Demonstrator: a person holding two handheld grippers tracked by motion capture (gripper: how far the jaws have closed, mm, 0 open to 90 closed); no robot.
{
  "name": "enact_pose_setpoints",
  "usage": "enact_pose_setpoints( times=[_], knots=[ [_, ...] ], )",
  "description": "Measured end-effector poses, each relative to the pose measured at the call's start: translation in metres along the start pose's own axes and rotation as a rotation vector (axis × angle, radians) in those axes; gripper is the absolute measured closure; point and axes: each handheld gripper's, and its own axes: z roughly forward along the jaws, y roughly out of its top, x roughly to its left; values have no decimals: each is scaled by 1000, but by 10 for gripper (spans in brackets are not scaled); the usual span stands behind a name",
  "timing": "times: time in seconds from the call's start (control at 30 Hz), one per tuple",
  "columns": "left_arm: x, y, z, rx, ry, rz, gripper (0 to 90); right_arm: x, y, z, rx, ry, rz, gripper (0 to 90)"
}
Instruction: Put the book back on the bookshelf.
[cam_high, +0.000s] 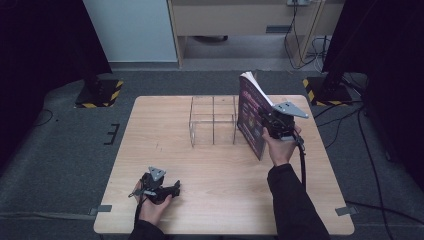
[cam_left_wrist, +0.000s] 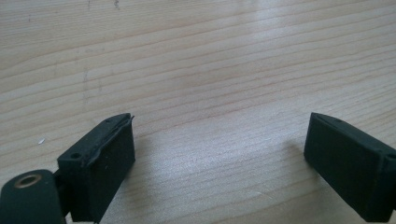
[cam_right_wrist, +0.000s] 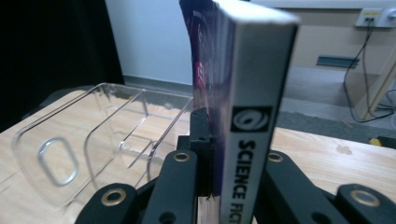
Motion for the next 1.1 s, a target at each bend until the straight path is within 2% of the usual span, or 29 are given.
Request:
enact_pose_setpoints(
  times=[0.3,0.57,0.73,0.87,1.1],
  knots=[
    [0,0,0,0,0,0,78,4,-7,13,-38,-62,15,827],
    [0,0,0,1,-1,1,76,6,-10,16,-74,-89,17,827],
    [0,0,0,1,-1,1,75,6,-12,18,-83,-101,21,827],
    [0,0,0,1,-1,1,75,8,-16,19,-88,-106,4,825],
    [0,0,0,1,-1,2,75,7,-15,17,-64,-100,-9,788]
  ],
)
